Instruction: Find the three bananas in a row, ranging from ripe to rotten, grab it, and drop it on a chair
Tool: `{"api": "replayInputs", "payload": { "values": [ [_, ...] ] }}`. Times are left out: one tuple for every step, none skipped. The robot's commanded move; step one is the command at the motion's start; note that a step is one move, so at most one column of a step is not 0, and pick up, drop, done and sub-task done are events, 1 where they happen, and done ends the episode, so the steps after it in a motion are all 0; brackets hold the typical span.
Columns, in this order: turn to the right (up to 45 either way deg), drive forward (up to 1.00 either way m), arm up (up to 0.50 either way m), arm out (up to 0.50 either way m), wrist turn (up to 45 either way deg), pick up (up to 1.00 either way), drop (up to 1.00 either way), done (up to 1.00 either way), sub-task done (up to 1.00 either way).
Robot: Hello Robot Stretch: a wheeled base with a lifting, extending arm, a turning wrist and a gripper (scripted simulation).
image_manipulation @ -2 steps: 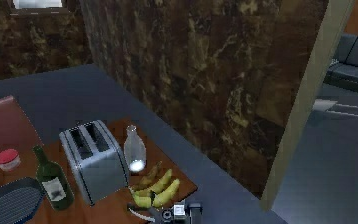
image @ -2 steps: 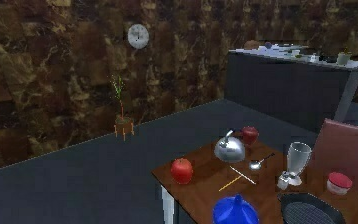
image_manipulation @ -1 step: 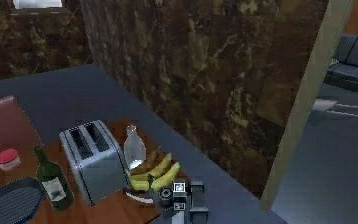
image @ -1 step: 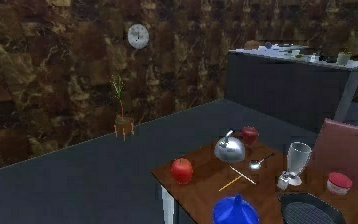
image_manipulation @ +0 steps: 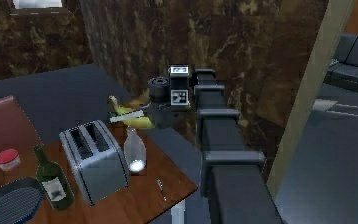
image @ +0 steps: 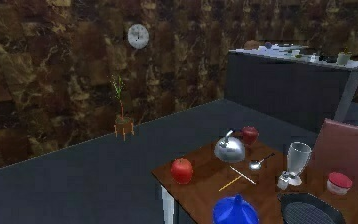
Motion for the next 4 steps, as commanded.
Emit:
{"api": "replayInputs", "payload": {
  "values": [
    [0.0, 0.00, 0.00, 0.00, -45.0, 0.00, 0.00, 0.00, 0.00],
    [0.0, 0.00, 0.00, 0.00, -45.0, 0.00, 0.00, 0.00, 0.00],
    [0.0, 0.00, 0.00, 0.00, -3.0, 0.00, 0.00, 0.00, 0.00],
    [0.0, 0.00, 0.00, -0.24, 0.0, 0.00, 0.00, 0.00, 0.00]
  ]
}}
